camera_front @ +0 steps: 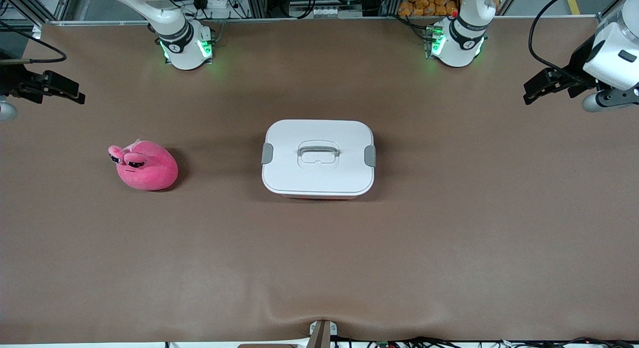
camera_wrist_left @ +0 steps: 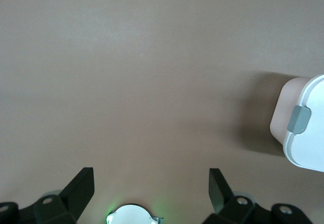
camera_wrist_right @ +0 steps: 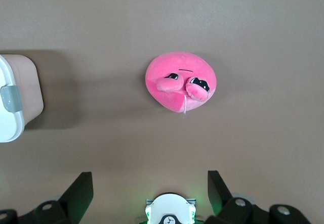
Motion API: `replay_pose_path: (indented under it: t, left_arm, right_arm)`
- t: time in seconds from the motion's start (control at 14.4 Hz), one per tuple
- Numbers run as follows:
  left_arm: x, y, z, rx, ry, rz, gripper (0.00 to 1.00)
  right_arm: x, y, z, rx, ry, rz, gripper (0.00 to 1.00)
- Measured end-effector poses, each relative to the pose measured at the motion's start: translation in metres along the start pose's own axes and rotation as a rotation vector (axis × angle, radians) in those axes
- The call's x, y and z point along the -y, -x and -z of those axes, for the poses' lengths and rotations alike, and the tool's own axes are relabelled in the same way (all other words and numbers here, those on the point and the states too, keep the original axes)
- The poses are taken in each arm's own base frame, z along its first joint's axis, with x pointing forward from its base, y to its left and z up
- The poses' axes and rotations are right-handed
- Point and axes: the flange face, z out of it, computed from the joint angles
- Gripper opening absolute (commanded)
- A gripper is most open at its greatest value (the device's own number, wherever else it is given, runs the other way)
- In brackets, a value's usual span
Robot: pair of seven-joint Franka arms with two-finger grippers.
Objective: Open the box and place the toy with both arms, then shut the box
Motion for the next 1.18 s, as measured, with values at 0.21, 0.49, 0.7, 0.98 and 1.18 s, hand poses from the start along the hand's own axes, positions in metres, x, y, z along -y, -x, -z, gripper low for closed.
replay_pose_path:
  t: [0.21, 0.49, 0.7, 0.98, 1.18]
  left_arm:
    - [-0.0002, 0.0001, 0.0000, 0.000, 0.000, 0.000, 1.00]
    - [-0.0002, 0.0002, -0.0001, 0.001, 0.000, 0.000, 1.00]
    - [0.0000, 0.0009, -0.0007, 0.008, -0.002, 0.000, 1.00]
    - [0.0002, 0.0014, -0.0012, 0.013, -0.004, 0.000, 1.00]
    - [-0.0002, 0.0007, -0.0027, 0.017, -0.005, -0.001, 1.00]
  right_arm:
    - [0.0011, 0.0001, -0.0001, 0.001, 0.000, 0.002, 1.00]
    - [0.0017, 0.0003, -0.0003, 0.003, 0.001, 0.003, 1.00]
    - [0.0017, 0.0004, -0.0004, 0.004, 0.001, 0.003, 1.00]
    - [0.0017, -0.0013, -0.0024, 0.008, 0.001, 0.003, 1.00]
    - [0.0007, -0.0019, -0.0031, 0.010, 0.001, 0.001, 1.00]
